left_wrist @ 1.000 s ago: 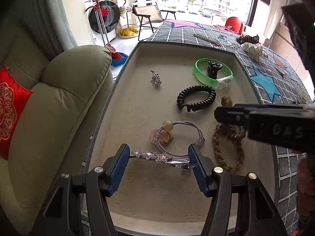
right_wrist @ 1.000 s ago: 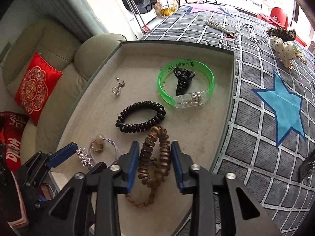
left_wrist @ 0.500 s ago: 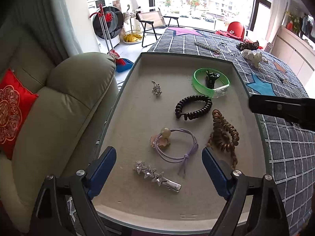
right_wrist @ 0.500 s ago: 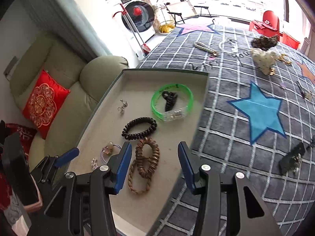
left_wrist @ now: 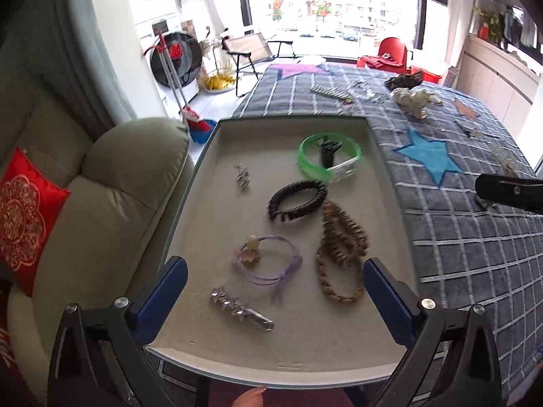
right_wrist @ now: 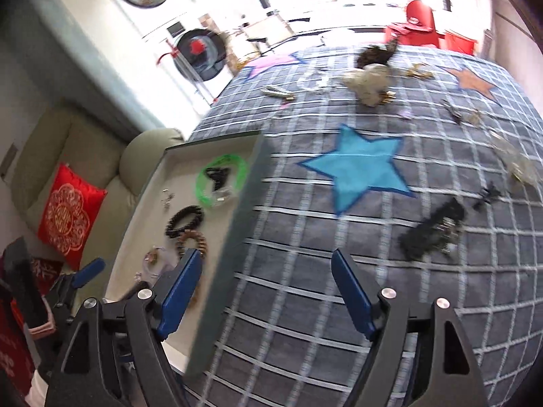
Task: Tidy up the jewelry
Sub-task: 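Move both tools back over the bedspread toward the black items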
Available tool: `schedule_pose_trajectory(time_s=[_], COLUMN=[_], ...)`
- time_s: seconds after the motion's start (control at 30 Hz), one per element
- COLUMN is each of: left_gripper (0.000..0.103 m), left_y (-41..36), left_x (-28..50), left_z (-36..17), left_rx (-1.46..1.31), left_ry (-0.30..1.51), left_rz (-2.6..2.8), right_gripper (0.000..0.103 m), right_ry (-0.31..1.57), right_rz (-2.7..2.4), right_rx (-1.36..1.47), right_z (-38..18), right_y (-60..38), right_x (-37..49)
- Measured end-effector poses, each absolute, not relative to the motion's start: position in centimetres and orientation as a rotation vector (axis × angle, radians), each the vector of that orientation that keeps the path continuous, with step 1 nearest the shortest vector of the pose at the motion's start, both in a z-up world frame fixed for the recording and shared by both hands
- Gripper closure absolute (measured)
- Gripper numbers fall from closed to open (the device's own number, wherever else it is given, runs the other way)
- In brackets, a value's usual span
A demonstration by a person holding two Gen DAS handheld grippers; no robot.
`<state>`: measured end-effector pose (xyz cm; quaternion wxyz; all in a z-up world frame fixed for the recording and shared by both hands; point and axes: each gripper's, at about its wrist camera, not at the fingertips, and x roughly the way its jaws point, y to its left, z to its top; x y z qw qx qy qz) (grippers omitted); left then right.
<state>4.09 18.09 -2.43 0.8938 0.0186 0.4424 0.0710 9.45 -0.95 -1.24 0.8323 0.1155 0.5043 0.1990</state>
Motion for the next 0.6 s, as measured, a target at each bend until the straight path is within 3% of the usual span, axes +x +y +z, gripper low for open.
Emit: schedule_pose_trajectory(time_s=[0.6], left_gripper=[0.0], left_y=[5.2], left_x=[4.4], left_z=[-0.1], left_rx=[0.067], left_ry=[0.898], left_rz=[-0.088], right_gripper=[0.022], right_ry=[1.129], right_rz=[-0.002], right_rx=[0.422], right_z=[-5.4], right_y=[-16.8], right_x=[12.0])
